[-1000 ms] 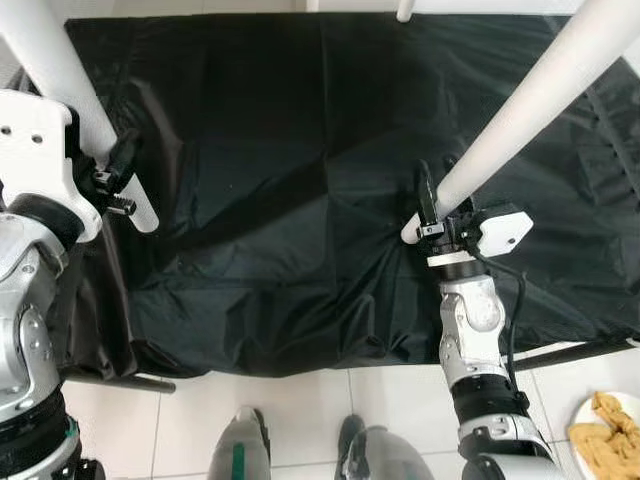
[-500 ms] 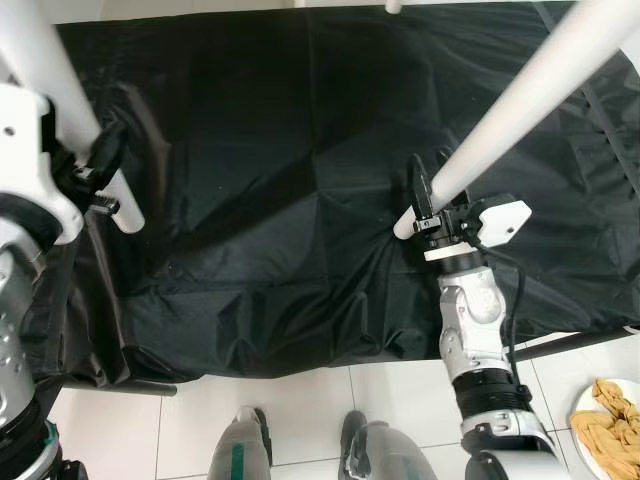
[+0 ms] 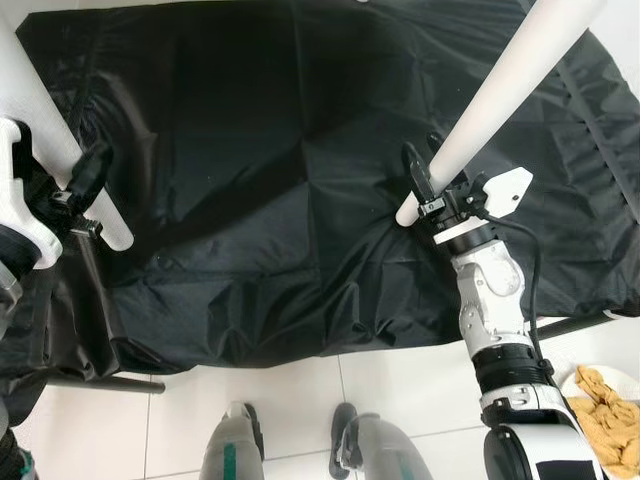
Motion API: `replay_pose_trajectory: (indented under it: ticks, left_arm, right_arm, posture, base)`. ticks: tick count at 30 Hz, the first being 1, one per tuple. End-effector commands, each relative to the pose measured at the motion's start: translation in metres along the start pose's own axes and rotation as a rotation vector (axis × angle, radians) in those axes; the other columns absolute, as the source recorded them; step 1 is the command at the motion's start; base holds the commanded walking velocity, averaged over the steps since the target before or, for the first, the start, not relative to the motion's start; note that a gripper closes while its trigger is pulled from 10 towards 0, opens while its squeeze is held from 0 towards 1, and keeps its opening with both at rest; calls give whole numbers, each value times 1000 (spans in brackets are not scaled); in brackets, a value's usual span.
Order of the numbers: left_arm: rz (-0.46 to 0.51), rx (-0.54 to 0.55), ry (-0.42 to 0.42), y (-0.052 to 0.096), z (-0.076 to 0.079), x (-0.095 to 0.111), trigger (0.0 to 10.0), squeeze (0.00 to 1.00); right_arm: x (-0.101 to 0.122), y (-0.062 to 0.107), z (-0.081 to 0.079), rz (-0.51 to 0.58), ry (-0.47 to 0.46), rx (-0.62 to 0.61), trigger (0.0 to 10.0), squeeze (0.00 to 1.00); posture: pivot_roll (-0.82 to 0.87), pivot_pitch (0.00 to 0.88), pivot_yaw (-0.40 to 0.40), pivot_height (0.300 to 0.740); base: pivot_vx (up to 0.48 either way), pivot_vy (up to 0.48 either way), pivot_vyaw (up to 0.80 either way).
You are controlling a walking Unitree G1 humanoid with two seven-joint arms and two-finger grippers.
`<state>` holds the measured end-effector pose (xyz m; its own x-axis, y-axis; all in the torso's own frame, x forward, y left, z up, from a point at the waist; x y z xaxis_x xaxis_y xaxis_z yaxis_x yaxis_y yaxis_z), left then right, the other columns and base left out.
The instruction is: Building children table
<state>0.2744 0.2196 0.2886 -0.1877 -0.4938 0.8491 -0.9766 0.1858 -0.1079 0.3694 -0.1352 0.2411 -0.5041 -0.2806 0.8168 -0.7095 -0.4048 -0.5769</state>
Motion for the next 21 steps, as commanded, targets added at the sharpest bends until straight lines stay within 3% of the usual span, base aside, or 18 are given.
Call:
replay_pose_trajectory:
  ticks: [1,10,11,14,21]
  left_arm:
    - [41,-33,-104,13,-2,13,10000,0]
    - [36,-10,-86,26,-21,0,10000,0]
    - [48,15,-59,31,-28,-2,10000,0]
    - [22,41,-26,36,-35,-13,10000,0]
    - [4,32,-20,36,-32,-26,10000,0]
  right_arm:
    - [-13,17,14,-81,2,-39,10000,0]
    - [-9,29,29,-114,42,-48,10000,0]
    - [-4,36,42,-116,70,-91,10000,0]
    - [-2,45,52,-130,88,-126,10000,0]
    - [-7,53,53,-153,91,-140,10000,0]
  posture:
    - [316,216,-12,740]
    - [295,202,-30,740]
    - [289,198,-38,740]
    - [283,193,-41,740]
    - [267,180,-38,740]
  base:
    - [0,0,0]
    - [0,0,0]
    - [0,0,0]
    - [0,0,0]
    - [0,0,0]
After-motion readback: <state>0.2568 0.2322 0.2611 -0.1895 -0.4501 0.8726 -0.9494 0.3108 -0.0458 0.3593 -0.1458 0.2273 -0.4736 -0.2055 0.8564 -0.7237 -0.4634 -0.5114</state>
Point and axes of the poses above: a point about 5 cm out from each wrist's last joint towards the gripper, its own y axis pointing back from the gripper into the wrist, its own x axis along the axis of the wrist's last joint, z = x × y, the point moved 6 cm from there along -y, pointing out of the wrist towards the gripper, and after that the axes turned 15 degrees about -y, right-handed, at the moved point
